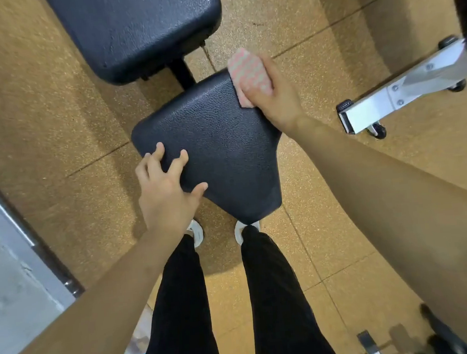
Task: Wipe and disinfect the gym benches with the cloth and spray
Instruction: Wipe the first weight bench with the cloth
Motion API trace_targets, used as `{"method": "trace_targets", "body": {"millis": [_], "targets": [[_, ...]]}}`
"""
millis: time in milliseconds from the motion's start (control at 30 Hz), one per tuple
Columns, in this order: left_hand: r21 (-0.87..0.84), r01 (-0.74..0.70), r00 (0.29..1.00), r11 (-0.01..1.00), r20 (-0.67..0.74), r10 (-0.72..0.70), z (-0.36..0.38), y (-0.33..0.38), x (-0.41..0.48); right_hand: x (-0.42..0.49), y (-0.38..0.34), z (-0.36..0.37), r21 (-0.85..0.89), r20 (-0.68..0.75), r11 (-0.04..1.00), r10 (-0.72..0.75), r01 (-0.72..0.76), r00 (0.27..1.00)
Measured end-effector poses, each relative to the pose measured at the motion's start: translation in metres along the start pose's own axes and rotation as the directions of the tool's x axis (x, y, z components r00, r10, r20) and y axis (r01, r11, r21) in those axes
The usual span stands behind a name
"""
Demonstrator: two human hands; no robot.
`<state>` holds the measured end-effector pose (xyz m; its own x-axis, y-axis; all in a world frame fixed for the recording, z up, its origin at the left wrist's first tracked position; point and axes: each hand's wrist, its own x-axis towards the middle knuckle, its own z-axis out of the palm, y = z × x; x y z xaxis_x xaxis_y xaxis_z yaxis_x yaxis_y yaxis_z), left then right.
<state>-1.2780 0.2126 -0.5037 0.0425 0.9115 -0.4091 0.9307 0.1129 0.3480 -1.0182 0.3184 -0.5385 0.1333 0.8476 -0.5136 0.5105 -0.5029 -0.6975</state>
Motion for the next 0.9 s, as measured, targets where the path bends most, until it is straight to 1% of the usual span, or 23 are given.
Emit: {"method": "trace_targets", "body": {"millis": [33,67,133,200,267,300,333,433,500,600,700,767,833,900], "targets": [[0.019,0.012,1.0,1.0,0.015,-0.012,-0.001,0.003,0.001,-0.011,0.007,0.001,0.078,-0.012,0.995,0.057,-0.056,0.998],[0.028,0.026,1.0,0.999,0.014,-0.027,-0.003,0.001,0.003,-0.02,0.012,0.007,0.137,-0.009,0.987,0.084,-0.082,0.996],[0.039,0.035,0.999,0.999,0.021,-0.036,-0.004,0.001,0.004,-0.041,0.023,0.02,0.191,-0.032,0.979,0.079,-0.072,0.996],[0.06,0.014,1.0,0.998,0.026,-0.015,-0.003,0.003,0.004,-0.065,0.035,0.03,0.263,-0.046,0.962,0.088,-0.073,0.995],[0.079,0.005,0.999,0.997,0.036,-0.008,-0.005,0.002,0.004,-0.094,0.042,0.045,0.279,-0.006,0.951,0.143,-0.136,0.99],[0.091,0.008,0.999,0.996,0.043,-0.012,-0.005,0.001,0.004,-0.108,0.042,0.05,0.268,0.022,0.952,0.147,-0.148,0.989],[0.098,0.009,0.999,0.995,0.048,-0.014,-0.004,0.0,0.005,-0.122,0.046,0.055,0.257,0.039,0.955,0.141,-0.147,0.989],[0.097,0.0,0.999,0.995,0.039,-0.004,-0.002,0.0,0.003,-0.149,0.061,0.064,0.238,0.031,0.967,0.085,-0.09,0.996],[0.111,0.004,0.999,0.994,0.039,-0.008,-0.001,0.0,0.0,-0.166,0.067,0.069,0.261,0.064,0.954,0.136,-0.148,0.989],[0.112,0.022,0.998,0.993,0.049,-0.027,0.001,0.005,-0.003,-0.192,0.063,0.066,0.292,0.064,0.913,0.277,-0.283,0.959],[0.024,0.094,0.995,0.995,0.017,-0.095,0.005,0.017,-0.015,-0.2,0.061,0.058,0.199,0.031,0.914,0.354,-0.353,0.935],[-0.106,0.108,0.994,0.988,-0.007,-0.109,0.01,0.031,-0.032,-0.197,0.058,0.048,0.123,0.011,0.915,0.386,-0.384,0.923],[-0.214,0.035,0.999,0.976,-0.018,-0.04,0.017,0.047,-0.052,-0.191,0.06,0.036,0.135,0.03,0.914,0.383,-0.383,0.923],[-0.242,-0.074,0.997,0.967,0.014,0.08,0.028,0.062,-0.066,-0.186,0.066,0.024,0.227,0.07,0.894,0.382,-0.387,0.922]]}}
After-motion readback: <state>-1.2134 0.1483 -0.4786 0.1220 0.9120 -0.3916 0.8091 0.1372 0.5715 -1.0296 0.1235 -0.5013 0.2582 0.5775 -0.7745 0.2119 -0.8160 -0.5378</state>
